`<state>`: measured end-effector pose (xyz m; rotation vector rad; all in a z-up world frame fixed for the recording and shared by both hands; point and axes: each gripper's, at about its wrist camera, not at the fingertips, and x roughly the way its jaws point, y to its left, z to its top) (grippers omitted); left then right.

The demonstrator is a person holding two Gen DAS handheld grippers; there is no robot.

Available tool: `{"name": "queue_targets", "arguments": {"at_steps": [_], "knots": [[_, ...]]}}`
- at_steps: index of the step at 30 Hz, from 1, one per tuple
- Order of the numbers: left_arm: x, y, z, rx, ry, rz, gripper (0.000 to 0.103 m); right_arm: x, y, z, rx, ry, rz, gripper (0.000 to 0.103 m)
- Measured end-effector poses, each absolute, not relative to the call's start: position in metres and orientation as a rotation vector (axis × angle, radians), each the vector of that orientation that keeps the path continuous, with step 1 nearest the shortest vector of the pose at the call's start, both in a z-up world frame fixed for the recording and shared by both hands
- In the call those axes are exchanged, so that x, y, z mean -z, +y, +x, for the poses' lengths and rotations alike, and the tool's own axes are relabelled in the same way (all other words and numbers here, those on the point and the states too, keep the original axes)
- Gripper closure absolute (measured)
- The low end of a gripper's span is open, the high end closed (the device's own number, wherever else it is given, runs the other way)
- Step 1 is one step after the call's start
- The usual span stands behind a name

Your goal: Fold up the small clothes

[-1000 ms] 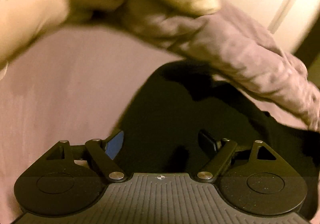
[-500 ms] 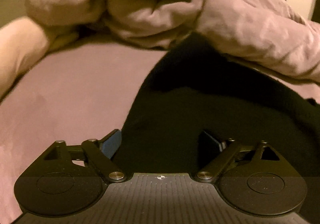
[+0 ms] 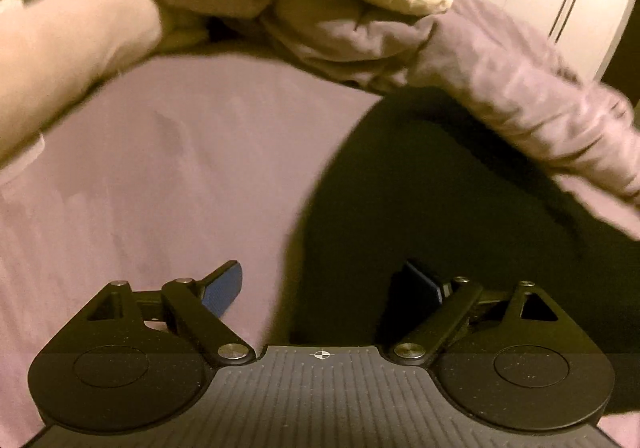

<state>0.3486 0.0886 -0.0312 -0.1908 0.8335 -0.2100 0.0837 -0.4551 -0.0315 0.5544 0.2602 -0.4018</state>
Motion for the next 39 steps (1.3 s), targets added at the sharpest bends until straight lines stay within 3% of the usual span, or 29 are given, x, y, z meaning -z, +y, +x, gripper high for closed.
{"name": "queue_targets", "arguments": {"at_steps": [6, 9, 15, 23, 30, 39], "knots": [[0.042, 0.063, 0.349, 0.191, 0.874, -0.116, 0.009, 0.042, -0.432, 0.103, 0.438, 0.378, 0.373, 0.05], [0.038, 0.066, 0.345, 0.214, 0.887, -0.154, 0.025, 0.037, -0.432, 0.102, 0.501, 0.417, 0.352, 0.052], [0.029, 0.097, 0.338, 0.177, 0.856, -0.221, 0.037, 0.043, -0.443, 0.049, 0.451, 0.308, 0.622, 0.052], [0.039, 0.1, 0.34, 0.257, 0.932, -0.309, 0.023, 0.056, -0.442, 0.018, 0.442, 0.237, 0.807, 0.05], [0.048, 0.086, 0.342, 0.265, 0.927, -0.323, 0.025, 0.062, -0.449, 0.01, 0.468, 0.244, 0.87, 0.046], [0.046, 0.081, 0.341, 0.246, 0.922, -0.29, 0.03, 0.098, -0.467, 0.032, 0.336, 0.167, 1.148, 0.046]]}}
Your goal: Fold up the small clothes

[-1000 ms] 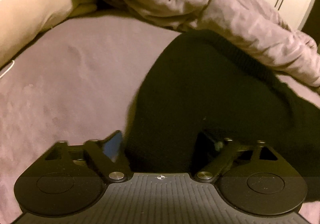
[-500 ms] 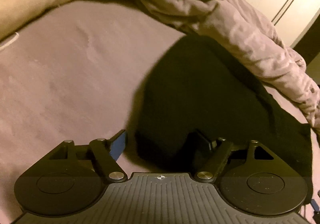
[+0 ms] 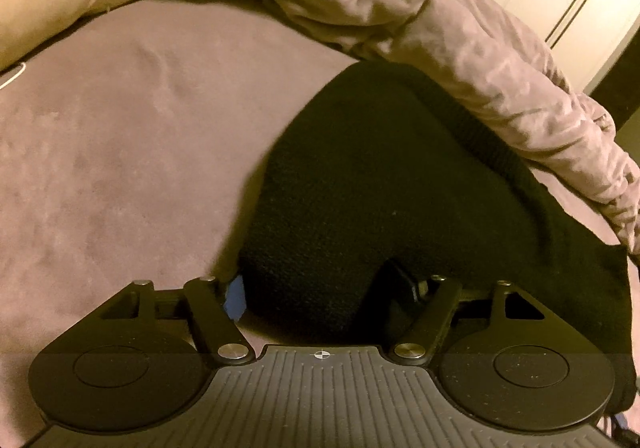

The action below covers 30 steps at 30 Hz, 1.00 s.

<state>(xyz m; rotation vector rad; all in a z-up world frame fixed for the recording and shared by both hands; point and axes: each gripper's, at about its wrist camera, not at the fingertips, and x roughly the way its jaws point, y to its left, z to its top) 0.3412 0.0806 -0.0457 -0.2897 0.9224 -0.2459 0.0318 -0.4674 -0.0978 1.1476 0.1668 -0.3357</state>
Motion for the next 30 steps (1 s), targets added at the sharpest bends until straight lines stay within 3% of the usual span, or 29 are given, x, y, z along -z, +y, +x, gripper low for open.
{"name": "queue_targets", "arguments": {"at_steps": [2, 5, 10, 30], "knots": [[0.045, 0.08, 0.341, 0.245, 0.921, -0.28, 0.034, 0.096, -0.467, 0.04, 0.331, 0.166, 1.154, 0.053], [0.043, 0.08, 0.34, 0.246, 0.913, -0.263, 0.042, 0.089, -0.464, 0.052, 0.356, 0.208, 1.092, 0.077], [0.037, 0.078, 0.337, 0.255, 0.894, -0.223, 0.053, 0.069, -0.456, 0.054, 0.401, 0.226, 0.944, 0.089], [0.03, 0.075, 0.331, 0.252, 0.894, -0.148, 0.058, 0.05, -0.448, 0.053, 0.462, 0.258, 0.747, 0.09]]}}
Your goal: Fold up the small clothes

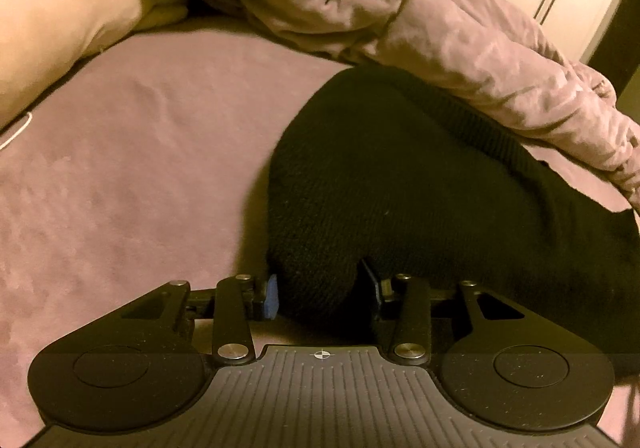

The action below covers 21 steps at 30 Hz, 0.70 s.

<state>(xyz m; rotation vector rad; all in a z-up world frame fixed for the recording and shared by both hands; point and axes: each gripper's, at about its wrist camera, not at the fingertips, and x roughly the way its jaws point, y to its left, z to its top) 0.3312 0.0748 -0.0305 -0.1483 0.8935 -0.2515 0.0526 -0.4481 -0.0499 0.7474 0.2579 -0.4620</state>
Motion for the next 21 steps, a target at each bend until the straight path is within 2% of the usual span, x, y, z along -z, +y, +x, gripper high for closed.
{"name": "queue_targets", "arguments": {"at_steps": [3, 6, 8, 9, 10, 15, 18, 19, 21], "knots": [[0.032, 0.076, 0.331, 0.251, 0.898, -0.14, 0.058, 0.055, -0.453, 0.055, 0.463, 0.287, 0.776, 0.09], [0.032, 0.082, 0.33, 0.246, 0.904, -0.153, 0.054, 0.062, -0.463, 0.047, 0.461, 0.3, 0.876, 0.083], [0.03, 0.088, 0.33, 0.235, 0.904, -0.157, 0.048, 0.061, -0.464, 0.036, 0.48, 0.29, 0.887, 0.081], [0.029, 0.093, 0.329, 0.218, 0.903, -0.158, 0.046, 0.059, -0.464, 0.03, 0.508, 0.288, 0.866, 0.071], [0.028, 0.097, 0.328, 0.201, 0.902, -0.16, 0.04, 0.056, -0.462, 0.024, 0.553, 0.281, 0.833, 0.068], [0.02, 0.102, 0.323, 0.168, 0.88, -0.109, 0.035, 0.032, -0.44, 0.011, 0.596, 0.234, 0.601, 0.067], [0.018, 0.092, 0.319, 0.17, 0.868, -0.089, 0.03, 0.021, -0.414, 0.034, 0.495, 0.222, 0.506, 0.067], [0.018, 0.09, 0.317, 0.18, 0.872, -0.116, 0.025, 0.02, -0.406, 0.043, 0.464, 0.227, 0.482, 0.067], [0.021, 0.089, 0.312, 0.212, 0.891, -0.19, 0.024, 0.019, -0.385, 0.068, 0.383, 0.245, 0.441, 0.067]]}}
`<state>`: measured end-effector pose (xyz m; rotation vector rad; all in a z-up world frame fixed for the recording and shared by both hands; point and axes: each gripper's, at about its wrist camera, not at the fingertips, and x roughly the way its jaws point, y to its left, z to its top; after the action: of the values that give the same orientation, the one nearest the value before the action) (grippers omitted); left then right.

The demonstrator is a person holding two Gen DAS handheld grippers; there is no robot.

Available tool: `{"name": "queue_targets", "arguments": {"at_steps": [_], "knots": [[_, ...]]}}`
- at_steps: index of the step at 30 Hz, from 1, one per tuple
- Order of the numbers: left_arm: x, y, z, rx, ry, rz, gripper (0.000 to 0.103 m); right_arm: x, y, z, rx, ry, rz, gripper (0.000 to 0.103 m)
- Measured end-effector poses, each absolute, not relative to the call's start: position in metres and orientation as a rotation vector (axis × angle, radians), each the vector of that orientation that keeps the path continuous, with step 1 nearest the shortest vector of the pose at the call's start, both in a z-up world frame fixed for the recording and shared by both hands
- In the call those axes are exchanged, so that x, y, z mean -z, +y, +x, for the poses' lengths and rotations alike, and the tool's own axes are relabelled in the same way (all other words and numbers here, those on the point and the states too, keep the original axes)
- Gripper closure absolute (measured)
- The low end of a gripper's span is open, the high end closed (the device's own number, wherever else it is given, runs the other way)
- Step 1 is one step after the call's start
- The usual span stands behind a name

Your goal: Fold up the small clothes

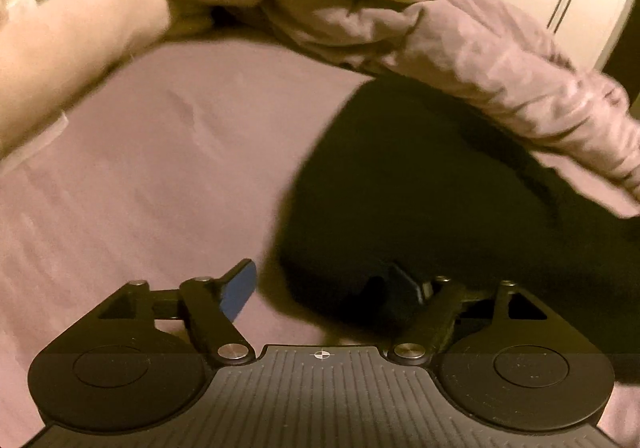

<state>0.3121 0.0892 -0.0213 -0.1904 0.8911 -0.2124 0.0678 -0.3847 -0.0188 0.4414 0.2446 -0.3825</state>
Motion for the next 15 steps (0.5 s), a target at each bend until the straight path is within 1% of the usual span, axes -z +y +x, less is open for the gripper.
{"name": "queue_targets", "arguments": {"at_steps": [3, 5, 6, 7, 13, 15], "knots": [[0.031, 0.089, 0.303, 0.276, 0.929, -0.283, 0.024, 0.018, -0.355, 0.106, 0.305, 0.281, 0.356, 0.068], [0.038, 0.088, 0.299, 0.321, 0.94, -0.317, 0.023, 0.017, -0.337, 0.132, 0.275, 0.307, 0.295, 0.075], [0.041, 0.087, 0.298, 0.332, 0.946, -0.326, 0.023, 0.015, -0.331, 0.143, 0.268, 0.31, 0.282, 0.081], [0.045, 0.087, 0.299, 0.329, 0.948, -0.333, 0.023, 0.013, -0.324, 0.155, 0.258, 0.311, 0.261, 0.082], [0.055, 0.085, 0.309, 0.375, 0.939, -0.437, 0.017, 0.023, -0.283, 0.202, 0.236, 0.334, 0.164, 0.086], [0.058, 0.087, 0.312, 0.378, 0.923, -0.474, 0.017, 0.047, -0.278, 0.221, 0.262, 0.428, 0.121, 0.086]]}}
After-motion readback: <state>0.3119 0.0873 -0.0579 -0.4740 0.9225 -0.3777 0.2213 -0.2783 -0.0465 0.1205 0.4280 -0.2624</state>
